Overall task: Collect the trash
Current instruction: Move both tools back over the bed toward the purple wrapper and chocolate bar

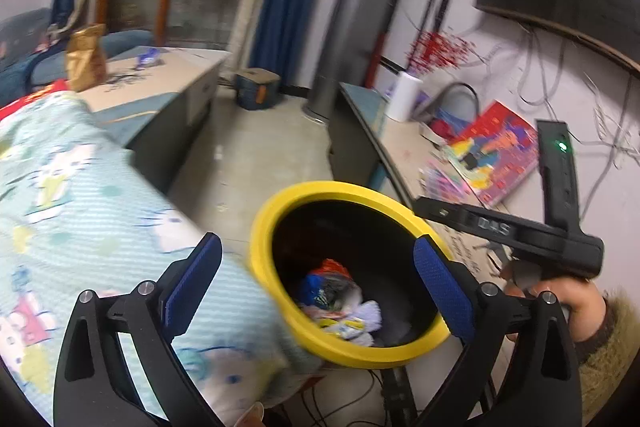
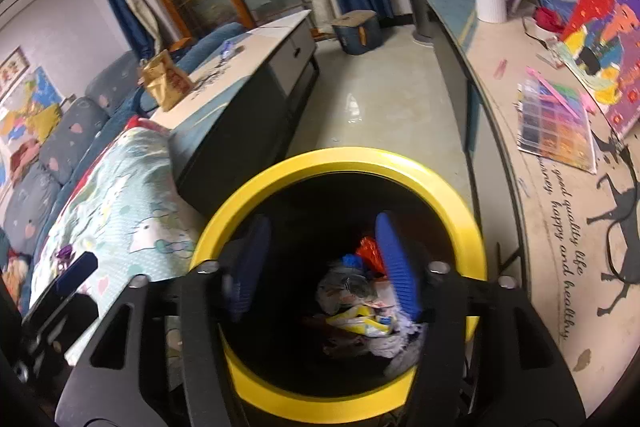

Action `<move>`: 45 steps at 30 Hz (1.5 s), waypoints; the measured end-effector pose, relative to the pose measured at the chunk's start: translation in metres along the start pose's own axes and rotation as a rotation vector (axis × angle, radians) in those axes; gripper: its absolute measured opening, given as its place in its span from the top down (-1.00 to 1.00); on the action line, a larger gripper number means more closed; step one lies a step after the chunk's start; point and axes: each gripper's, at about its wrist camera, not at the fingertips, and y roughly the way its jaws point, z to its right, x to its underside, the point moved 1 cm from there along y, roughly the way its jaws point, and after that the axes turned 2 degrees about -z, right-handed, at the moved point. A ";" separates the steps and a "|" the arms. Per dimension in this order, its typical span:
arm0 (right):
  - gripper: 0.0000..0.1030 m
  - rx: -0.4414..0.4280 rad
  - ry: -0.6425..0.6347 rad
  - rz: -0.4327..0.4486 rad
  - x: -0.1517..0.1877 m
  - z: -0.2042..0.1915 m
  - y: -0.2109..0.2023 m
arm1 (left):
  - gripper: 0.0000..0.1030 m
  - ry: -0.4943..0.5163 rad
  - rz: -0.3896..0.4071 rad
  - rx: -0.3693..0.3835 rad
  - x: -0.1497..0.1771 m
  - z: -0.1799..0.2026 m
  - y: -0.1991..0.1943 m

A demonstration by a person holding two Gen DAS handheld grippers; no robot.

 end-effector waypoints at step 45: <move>-0.16 -0.380 -0.587 -0.099 0.084 -0.264 -0.005 | -0.83 -0.311 0.243 -0.463 0.014 -0.190 -0.173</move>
